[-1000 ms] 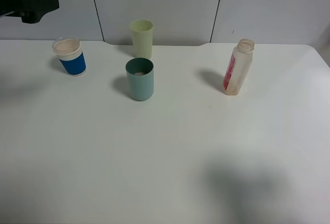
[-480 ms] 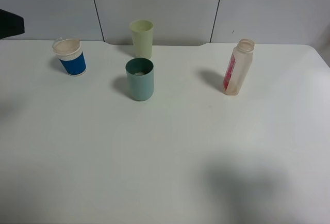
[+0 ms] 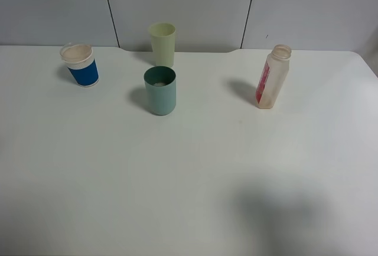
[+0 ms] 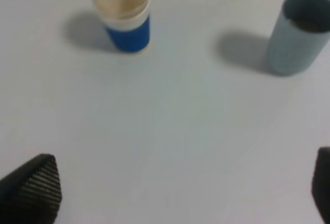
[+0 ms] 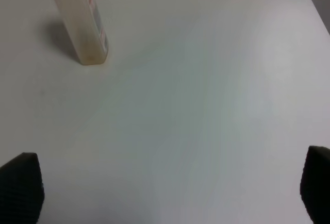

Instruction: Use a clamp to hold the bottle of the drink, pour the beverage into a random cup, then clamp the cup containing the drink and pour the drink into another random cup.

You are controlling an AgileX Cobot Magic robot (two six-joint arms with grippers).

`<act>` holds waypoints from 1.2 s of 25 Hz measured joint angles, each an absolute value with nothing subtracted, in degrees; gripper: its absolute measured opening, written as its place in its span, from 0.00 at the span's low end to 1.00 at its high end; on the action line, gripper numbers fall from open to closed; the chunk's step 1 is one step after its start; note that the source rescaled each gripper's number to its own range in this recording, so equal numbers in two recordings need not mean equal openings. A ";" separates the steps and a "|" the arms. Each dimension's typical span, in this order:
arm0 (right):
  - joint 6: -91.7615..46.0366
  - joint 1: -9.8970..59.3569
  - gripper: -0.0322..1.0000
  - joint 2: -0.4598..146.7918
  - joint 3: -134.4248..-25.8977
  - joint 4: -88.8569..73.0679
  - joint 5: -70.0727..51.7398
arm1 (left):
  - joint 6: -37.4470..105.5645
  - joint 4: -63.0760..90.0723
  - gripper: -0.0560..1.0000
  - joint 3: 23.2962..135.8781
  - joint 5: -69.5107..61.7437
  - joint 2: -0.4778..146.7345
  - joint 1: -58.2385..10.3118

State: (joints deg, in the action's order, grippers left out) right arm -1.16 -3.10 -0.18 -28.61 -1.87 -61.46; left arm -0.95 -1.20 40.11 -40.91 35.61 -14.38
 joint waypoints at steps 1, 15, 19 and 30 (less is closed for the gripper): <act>-1.16 -3.10 1.00 -0.18 -28.61 -1.87 -61.46 | -1.23 -1.42 1.00 40.11 -42.85 34.55 -14.38; -1.16 -3.10 1.00 -0.18 -28.61 -1.87 -61.46 | -5.18 -4.40 1.00 35.41 -60.99 19.30 -14.38; -1.16 -3.10 1.00 -0.18 -28.61 -1.87 -61.46 | -5.50 -4.12 1.00 31.47 -59.75 16.35 -14.38; -1.16 -3.10 1.00 -0.18 -28.61 -1.87 -61.46 | -5.87 -4.06 1.00 29.55 -60.16 10.09 -14.38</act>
